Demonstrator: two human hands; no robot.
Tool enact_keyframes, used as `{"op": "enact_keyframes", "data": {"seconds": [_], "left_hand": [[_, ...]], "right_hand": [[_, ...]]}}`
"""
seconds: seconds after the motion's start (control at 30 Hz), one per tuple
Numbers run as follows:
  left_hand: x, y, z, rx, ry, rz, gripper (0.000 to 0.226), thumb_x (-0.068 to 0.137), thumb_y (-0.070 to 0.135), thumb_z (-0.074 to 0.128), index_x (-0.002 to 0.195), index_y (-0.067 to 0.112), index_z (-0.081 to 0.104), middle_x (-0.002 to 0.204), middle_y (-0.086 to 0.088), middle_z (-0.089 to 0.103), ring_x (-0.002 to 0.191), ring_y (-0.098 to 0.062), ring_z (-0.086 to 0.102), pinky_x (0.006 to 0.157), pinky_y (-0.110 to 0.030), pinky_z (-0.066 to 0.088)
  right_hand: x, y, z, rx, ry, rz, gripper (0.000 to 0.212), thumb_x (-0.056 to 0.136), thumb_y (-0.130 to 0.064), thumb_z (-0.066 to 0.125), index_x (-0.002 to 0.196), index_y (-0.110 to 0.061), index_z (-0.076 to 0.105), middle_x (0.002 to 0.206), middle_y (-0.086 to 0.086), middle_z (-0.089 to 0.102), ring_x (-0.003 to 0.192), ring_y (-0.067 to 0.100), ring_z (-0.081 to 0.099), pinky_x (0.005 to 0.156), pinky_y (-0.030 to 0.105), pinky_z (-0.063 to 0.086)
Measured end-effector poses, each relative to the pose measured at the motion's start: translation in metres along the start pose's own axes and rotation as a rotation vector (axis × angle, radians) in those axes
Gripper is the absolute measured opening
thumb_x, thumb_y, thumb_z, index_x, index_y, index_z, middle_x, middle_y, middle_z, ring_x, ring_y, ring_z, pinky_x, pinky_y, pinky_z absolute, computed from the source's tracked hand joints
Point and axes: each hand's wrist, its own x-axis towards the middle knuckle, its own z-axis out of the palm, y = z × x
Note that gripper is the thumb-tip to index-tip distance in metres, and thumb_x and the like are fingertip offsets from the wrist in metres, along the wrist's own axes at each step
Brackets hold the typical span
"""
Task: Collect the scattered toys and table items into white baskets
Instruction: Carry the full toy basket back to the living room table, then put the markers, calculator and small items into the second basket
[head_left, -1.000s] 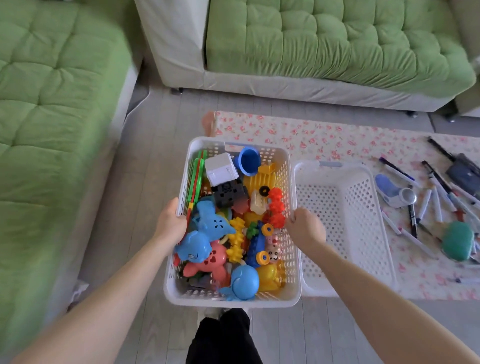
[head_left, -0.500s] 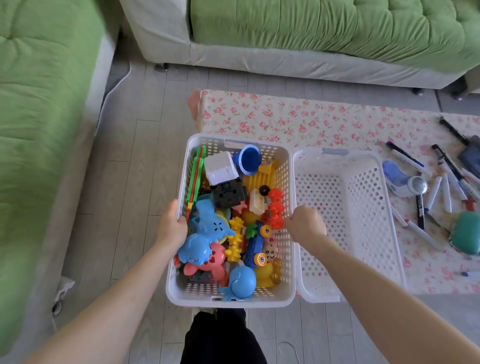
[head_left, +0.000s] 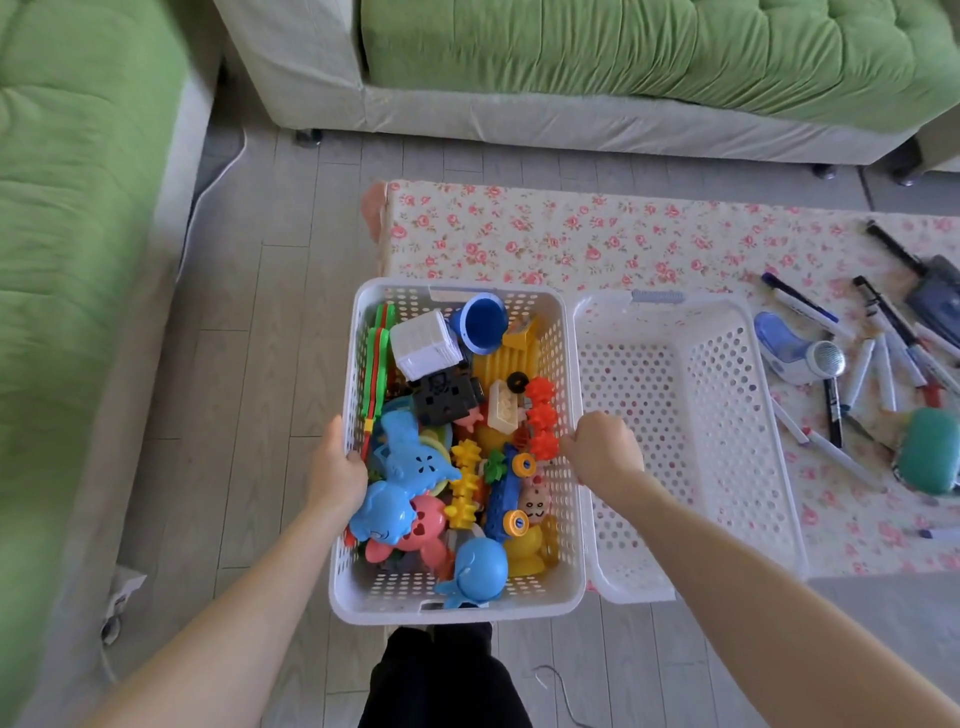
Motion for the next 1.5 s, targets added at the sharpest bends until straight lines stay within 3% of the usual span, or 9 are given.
{"op": "enact_keyframes", "data": {"seconds": [0.3, 0.47, 0.6, 0.73, 0.97, 1.07, 1.2, 1.33, 1.5], "left_hand": [[-0.006, 0.013, -0.006, 0.126, -0.009, -0.061, 0.034, 0.092, 0.000, 0.040, 0.127, 0.001, 0.037, 0.126, -0.020, 0.052, 0.106, -0.035, 0.054, 0.076, -0.039, 0.047], [-0.040, 0.053, -0.021, 0.246, 0.047, 0.085, 0.047, 0.093, 0.006, 0.042, 0.139, 0.006, 0.032, 0.134, -0.017, 0.048, 0.113, -0.035, 0.053, 0.087, -0.041, 0.046], [-0.076, 0.093, -0.027, 0.286, -0.090, 0.188, 0.050, 0.096, 0.014, 0.041, 0.143, 0.010, 0.027, 0.144, -0.013, 0.039, 0.117, -0.035, 0.051, 0.093, -0.043, 0.046], [-0.113, 0.117, -0.024, 0.306, -0.197, 0.223, 0.048, 0.096, 0.017, 0.040, 0.143, 0.011, 0.029, 0.145, -0.012, 0.038, 0.109, -0.029, 0.055, 0.076, -0.028, 0.045], [-0.179, 0.157, 0.001, 0.365, -0.336, 0.291, 0.046, 0.095, 0.021, 0.043, 0.138, 0.008, 0.037, 0.141, -0.013, 0.043, 0.126, -0.029, 0.044, 0.098, -0.034, 0.039], [-0.191, 0.168, 0.017, 0.345, -0.314, 0.329, 0.010, 0.094, 0.020, 0.043, 0.095, 0.017, 0.053, 0.103, -0.005, 0.054, 0.107, -0.026, 0.053, 0.083, -0.032, 0.041], [-0.205, 0.184, 0.043, 0.294, -0.224, 0.331, 0.030, 0.092, 0.018, 0.045, 0.066, 0.026, 0.032, 0.069, 0.008, 0.036, 0.080, -0.016, 0.046, 0.064, -0.025, 0.034], [-0.217, 0.191, 0.074, 0.254, -0.222, 0.248, 0.012, 0.094, 0.020, 0.044, 0.088, 0.011, 0.050, 0.082, 0.000, 0.048, 0.086, -0.024, 0.054, 0.073, -0.036, 0.045], [-0.228, 0.180, 0.112, 0.242, -0.222, 0.122, 0.047, 0.096, 0.022, 0.041, 0.139, 0.006, 0.035, 0.139, -0.015, 0.044, 0.121, -0.031, 0.048, 0.095, -0.035, 0.041]], "right_hand": [[-0.007, 0.010, 0.000, 0.170, -0.023, 0.014, 0.033, 0.091, -0.014, 0.049, 0.059, -0.004, 0.047, 0.071, 0.018, 0.059, 0.055, 0.022, 0.045, 0.051, 0.025, 0.039], [-0.044, 0.018, -0.028, 0.276, -0.020, -0.010, 0.028, 0.091, -0.010, 0.045, 0.112, 0.005, 0.056, 0.101, 0.023, 0.066, 0.084, 0.034, 0.065, 0.074, 0.041, 0.054], [-0.080, 0.031, -0.055, 0.362, 0.026, 0.027, 0.021, 0.089, -0.003, 0.041, 0.097, 0.006, 0.058, 0.102, 0.029, 0.064, 0.069, 0.027, 0.057, 0.058, 0.029, 0.037], [-0.121, 0.052, -0.074, 0.412, 0.033, 0.043, 0.017, 0.089, -0.004, 0.041, 0.073, -0.005, 0.046, 0.072, 0.017, 0.050, 0.090, 0.041, 0.065, 0.057, 0.029, 0.034], [-0.176, 0.112, -0.105, 0.465, 0.086, 0.079, 0.024, 0.092, -0.005, 0.037, 0.068, -0.009, 0.040, 0.070, 0.012, 0.046, 0.096, 0.042, 0.063, 0.051, 0.026, 0.032], [-0.178, 0.140, -0.115, 0.457, 0.101, 0.084, 0.021, 0.091, -0.007, 0.038, 0.070, -0.008, 0.039, 0.075, 0.013, 0.047, 0.097, 0.041, 0.063, 0.048, 0.025, 0.028], [-0.164, 0.180, -0.127, 0.410, 0.091, 0.061, 0.016, 0.091, -0.008, 0.038, 0.075, -0.008, 0.040, 0.076, 0.013, 0.045, 0.098, 0.043, 0.062, 0.050, 0.024, 0.027], [-0.145, 0.216, -0.135, 0.404, 0.047, 0.017, 0.017, 0.092, -0.011, 0.039, 0.076, -0.008, 0.046, 0.074, 0.012, 0.052, 0.072, 0.022, 0.069, 0.046, 0.022, 0.034], [-0.123, 0.249, -0.130, 0.422, -0.022, 0.012, 0.019, 0.092, -0.011, 0.040, 0.083, -0.003, 0.054, 0.076, 0.013, 0.057, 0.058, 0.009, 0.061, 0.052, 0.026, 0.038]]}}
